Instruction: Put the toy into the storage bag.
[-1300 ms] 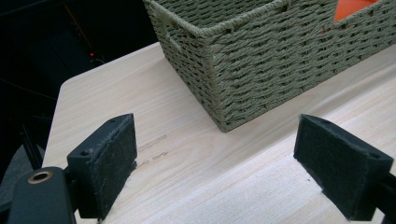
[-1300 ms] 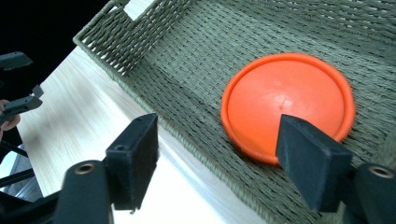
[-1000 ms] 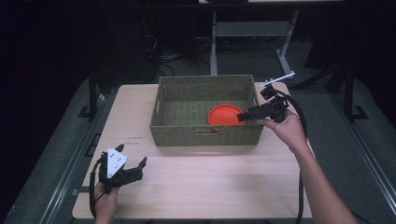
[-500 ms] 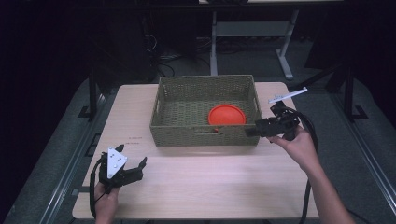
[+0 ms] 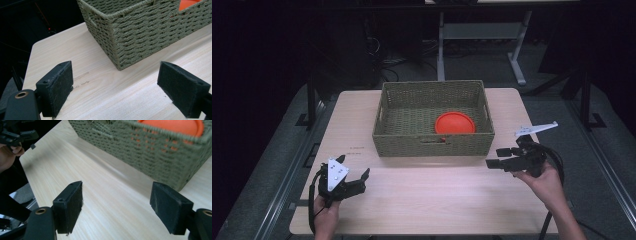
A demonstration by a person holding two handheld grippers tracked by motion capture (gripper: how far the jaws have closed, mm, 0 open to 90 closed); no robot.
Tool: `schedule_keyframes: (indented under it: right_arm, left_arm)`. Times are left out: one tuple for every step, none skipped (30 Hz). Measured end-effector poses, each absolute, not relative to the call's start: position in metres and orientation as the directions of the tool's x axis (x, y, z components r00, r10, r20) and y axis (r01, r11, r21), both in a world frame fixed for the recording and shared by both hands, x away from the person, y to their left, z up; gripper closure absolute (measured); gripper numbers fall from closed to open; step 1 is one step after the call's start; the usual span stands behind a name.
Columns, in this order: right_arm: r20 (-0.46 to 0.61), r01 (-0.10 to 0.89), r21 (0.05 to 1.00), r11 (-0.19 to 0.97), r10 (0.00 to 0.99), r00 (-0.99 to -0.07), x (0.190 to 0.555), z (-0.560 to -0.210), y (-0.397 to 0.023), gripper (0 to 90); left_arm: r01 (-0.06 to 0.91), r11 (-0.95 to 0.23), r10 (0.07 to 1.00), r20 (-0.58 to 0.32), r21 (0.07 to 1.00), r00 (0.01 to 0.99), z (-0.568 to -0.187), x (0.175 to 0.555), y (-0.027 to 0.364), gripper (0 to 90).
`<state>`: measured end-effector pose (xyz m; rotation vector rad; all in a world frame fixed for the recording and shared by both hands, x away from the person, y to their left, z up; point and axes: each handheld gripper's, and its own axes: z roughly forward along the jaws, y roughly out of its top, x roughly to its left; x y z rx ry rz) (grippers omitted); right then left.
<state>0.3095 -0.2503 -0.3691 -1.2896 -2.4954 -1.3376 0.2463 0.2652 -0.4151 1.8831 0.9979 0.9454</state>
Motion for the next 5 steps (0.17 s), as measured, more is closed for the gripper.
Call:
schedule_keyframes:
  right_arm:
    - [0.383, 0.678, 0.678, 0.285, 0.650, -0.656, 0.307, -0.371, -0.251, 25.5]
    - [0.380, 0.673, 0.684, 0.282, 0.650, -0.658, 0.304, -0.374, -0.253, 25.4]
    - [0.380, 0.671, 0.689, 0.275, 0.651, -0.657, 0.300, -0.377, -0.254, 24.6]
    - [0.376, 0.666, 0.695, 0.271, 0.652, -0.658, 0.295, -0.381, -0.255, 23.9]
    - [0.365, 0.660, 0.700, 0.271, 0.659, -0.658, 0.291, -0.384, -0.256, 23.9]
  left_arm:
    - [0.290, -0.380, 0.878, 0.243, 0.879, 0.413, -0.415, 0.246, 0.265, 12.7]
    - [0.290, -0.380, 0.878, 0.243, 0.878, 0.413, -0.415, 0.246, 0.265, 12.8]
    - [0.289, -0.380, 0.877, 0.244, 0.879, 0.413, -0.415, 0.246, 0.265, 12.8]
    - [0.286, -0.380, 0.877, 0.244, 0.880, 0.414, -0.415, 0.246, 0.265, 12.8]
    - [0.284, -0.381, 0.876, 0.246, 0.880, 0.414, -0.415, 0.246, 0.265, 12.7]
